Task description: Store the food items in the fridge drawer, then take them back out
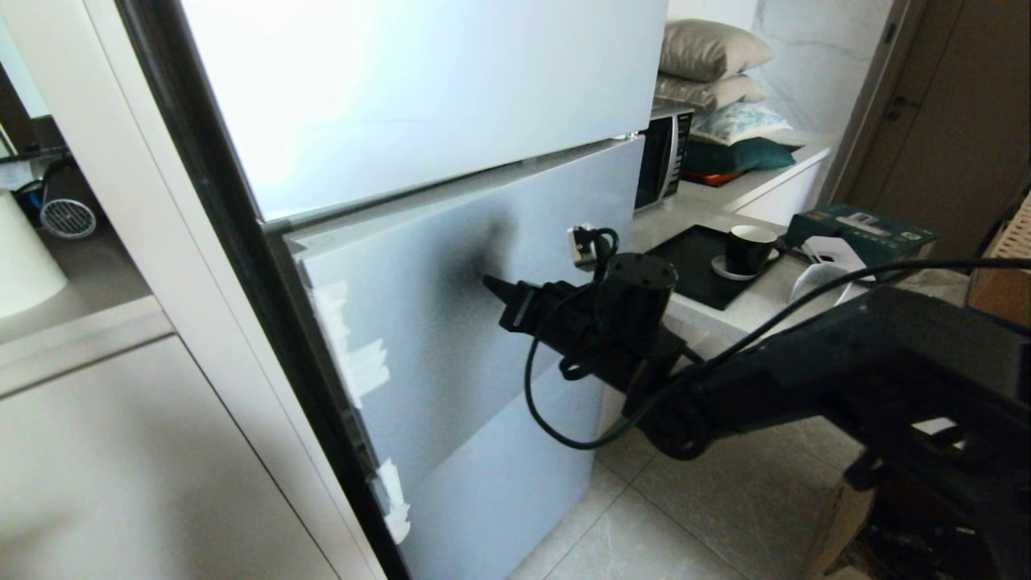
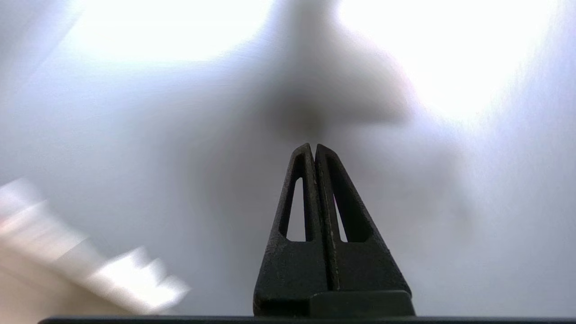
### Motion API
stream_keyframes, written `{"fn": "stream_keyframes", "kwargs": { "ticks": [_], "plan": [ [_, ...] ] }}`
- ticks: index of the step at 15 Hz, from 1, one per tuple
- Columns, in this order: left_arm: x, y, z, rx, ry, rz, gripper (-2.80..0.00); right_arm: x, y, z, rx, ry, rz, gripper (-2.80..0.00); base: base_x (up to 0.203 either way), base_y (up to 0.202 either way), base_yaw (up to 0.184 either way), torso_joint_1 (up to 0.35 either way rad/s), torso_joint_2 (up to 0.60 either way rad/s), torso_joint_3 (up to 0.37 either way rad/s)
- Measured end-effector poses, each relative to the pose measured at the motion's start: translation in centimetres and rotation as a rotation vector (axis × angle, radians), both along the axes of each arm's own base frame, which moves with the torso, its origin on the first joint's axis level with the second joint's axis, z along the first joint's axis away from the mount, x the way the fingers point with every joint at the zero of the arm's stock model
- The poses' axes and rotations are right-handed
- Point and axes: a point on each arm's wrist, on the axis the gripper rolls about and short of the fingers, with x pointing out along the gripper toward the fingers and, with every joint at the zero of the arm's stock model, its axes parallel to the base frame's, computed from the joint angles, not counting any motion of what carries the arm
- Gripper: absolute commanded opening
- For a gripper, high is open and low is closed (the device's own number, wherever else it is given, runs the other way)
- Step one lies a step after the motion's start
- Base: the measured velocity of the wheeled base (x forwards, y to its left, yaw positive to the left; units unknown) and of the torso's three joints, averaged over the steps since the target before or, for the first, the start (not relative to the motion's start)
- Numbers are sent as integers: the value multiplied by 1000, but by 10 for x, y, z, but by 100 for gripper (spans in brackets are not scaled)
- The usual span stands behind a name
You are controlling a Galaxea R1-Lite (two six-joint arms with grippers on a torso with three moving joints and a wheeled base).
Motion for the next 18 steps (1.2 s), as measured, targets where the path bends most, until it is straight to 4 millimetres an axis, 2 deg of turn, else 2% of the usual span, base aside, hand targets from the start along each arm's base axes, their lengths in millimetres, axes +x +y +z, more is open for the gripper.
{"fn": "stream_keyframes", "kwargs": {
  "ticks": [2, 4, 5, 7, 8, 10, 12, 13, 14, 16, 18],
  "plan": [
    [0, 0, 0, 1, 0, -1, -280, 8, 12, -7, 79, -80, 4, -280, 0, 0, 0, 0, 0, 0],
    [0, 0, 0, 0, 0, 0, -280, 2, 10, -20, 76, -63, -3, -280, 0, 0, 0, 0, 0, 0],
    [0, 0, 0, 0, 0, 0, -280, -9, 5, -22, 59, -43, -2, -280, 0, 0, 0, 0, 0, 0],
    [0, 0, 0, 0, 0, 0, -280, -42, -18, -7, 8, -26, -4, -280, 0, 0, 0, 0, 0, 0],
    [0, 0, 0, 0, 0, 0, -280, -62, -34, 5, -30, -29, -17, -280, 0, 0, 0, 0, 0, 0],
    [0, 0, 0, 0, 0, 0, -280, -106, -84, 33, -134, -56, -91, -280, 0, 0, 0, 0, 0, 0],
    [0, 0, 0, 0, 0, 0, -280, -152, -149, 57, -229, -89, -192, -280, 0, 0, 0, 0, 0, 0],
    [0, 0, 0, 0, 0, 0, -280, -179, -184, 62, -275, -101, -248, -280, 0, 0, 0, 0, 0, 0],
    [0, 0, 0, 0, 0, 0, -280, -207, -215, 61, -317, -105, -301, -280, 0, 0, 0, 0, 0, 0],
    [0, 0, 0, 0, 0, 0, -280, -264, -260, 41, -389, -90, -400, -280, 0, 0, 0, 0, 0, 0],
    [0, 0, 0, 0, 0, 0, -280, -313, -282, 8, -446, -57, -482, -280, 0, 0, 0, 0, 0, 0]
  ]
}}
